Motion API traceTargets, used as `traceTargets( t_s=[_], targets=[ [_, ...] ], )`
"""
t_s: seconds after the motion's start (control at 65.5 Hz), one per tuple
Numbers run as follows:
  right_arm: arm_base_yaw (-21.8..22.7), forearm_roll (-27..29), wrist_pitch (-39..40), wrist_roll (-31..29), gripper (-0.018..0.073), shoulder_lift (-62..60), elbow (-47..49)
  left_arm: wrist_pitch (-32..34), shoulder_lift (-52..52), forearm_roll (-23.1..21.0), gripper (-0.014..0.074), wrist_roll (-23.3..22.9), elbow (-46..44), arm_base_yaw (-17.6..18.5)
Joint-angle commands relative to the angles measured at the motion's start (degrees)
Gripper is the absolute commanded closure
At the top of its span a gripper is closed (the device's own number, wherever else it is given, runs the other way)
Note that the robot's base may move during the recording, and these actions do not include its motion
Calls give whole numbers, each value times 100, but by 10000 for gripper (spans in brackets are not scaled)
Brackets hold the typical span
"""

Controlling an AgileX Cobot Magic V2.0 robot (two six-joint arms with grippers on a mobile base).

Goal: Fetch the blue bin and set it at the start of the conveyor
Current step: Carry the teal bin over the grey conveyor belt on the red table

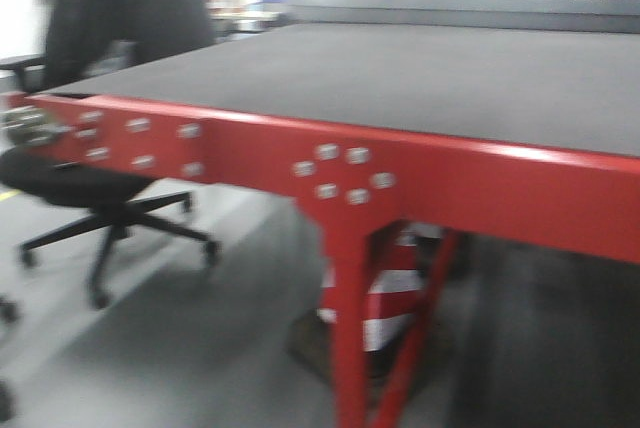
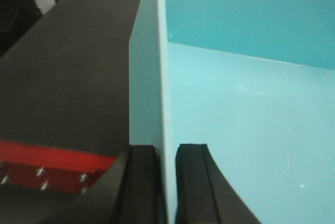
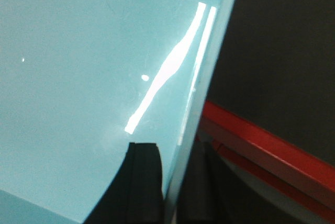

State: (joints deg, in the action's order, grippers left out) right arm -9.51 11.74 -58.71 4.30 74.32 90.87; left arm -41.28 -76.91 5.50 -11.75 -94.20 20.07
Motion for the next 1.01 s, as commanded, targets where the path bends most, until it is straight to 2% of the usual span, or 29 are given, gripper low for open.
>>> traceTargets(
  t_s=[0.0, 0.992],
  targets=[
    [68, -382, 41, -171, 711, -49, 56, 373, 100, 175, 707, -27, -78, -27],
    [68, -355, 40, -171, 711, -49, 56, 373, 100, 175, 707, -27, -78, -27]
  ],
)
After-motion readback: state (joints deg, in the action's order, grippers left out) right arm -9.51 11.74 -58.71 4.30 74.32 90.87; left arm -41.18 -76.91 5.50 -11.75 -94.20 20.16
